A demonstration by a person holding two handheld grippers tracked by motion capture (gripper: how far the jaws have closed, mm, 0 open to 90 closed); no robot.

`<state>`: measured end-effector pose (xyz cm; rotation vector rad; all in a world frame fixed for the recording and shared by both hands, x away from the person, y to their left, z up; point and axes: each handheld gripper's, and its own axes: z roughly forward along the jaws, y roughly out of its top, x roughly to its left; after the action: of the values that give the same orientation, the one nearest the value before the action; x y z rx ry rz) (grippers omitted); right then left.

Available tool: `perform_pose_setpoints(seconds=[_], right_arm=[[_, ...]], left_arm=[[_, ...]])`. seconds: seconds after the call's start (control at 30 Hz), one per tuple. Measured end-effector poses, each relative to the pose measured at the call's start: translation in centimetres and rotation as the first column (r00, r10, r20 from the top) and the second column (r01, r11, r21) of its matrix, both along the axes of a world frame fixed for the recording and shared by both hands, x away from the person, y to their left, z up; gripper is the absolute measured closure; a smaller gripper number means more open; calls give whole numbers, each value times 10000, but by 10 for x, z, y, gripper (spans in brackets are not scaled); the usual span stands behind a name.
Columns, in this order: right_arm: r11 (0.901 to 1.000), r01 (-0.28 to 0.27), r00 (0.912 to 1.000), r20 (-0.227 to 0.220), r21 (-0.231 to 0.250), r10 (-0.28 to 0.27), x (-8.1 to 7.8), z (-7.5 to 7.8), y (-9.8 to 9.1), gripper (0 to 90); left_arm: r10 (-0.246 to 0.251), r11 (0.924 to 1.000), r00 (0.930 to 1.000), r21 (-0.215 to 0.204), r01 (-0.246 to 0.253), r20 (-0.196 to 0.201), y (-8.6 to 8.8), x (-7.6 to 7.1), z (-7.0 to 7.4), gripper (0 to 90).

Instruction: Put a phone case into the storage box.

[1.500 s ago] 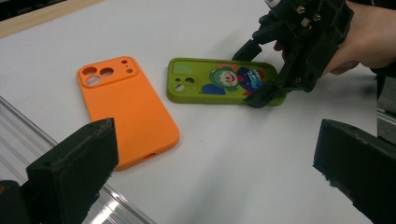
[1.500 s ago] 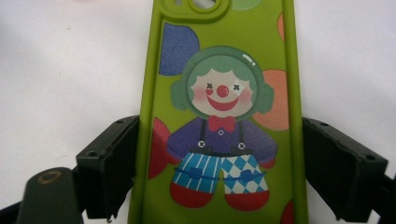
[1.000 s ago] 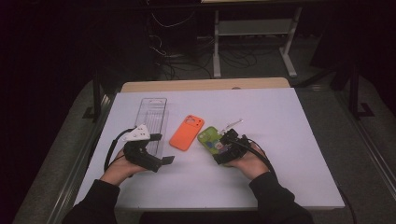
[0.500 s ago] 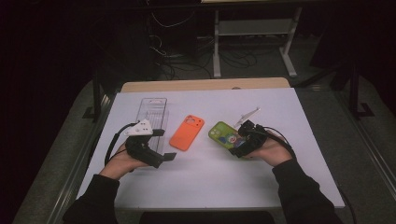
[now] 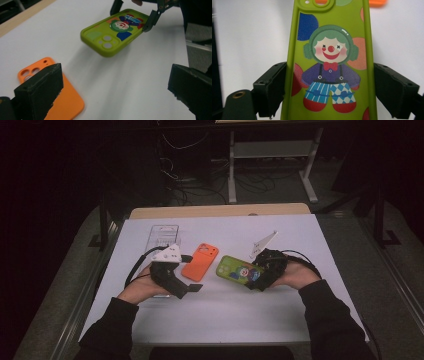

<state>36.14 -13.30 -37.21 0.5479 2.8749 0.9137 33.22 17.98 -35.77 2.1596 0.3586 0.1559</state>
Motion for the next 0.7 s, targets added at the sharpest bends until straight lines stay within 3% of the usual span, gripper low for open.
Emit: perform_pose_setpoints(seconds=[0.17,0.3,0.47,0.7], right_arm=[[9969,-785,9969,-46,-7,785,-2,4,8,153],[9852,-1710,9852,-104,76,1710,-6,9,17,153],[9755,-2177,9760,-17,-332,2177,-10,11,29,152],[9619,-2702,9628,-110,-431,2699,-17,9,43,152]], left_arm=[[-601,9976,9982,333,600,14,-15,1,0,0],[-969,9935,9953,606,965,28,-28,2,-2,0],[-1335,9880,9910,791,1326,50,-39,3,-2,0],[-1825,9772,9831,1072,1831,-155,-48,0,-4,0]])
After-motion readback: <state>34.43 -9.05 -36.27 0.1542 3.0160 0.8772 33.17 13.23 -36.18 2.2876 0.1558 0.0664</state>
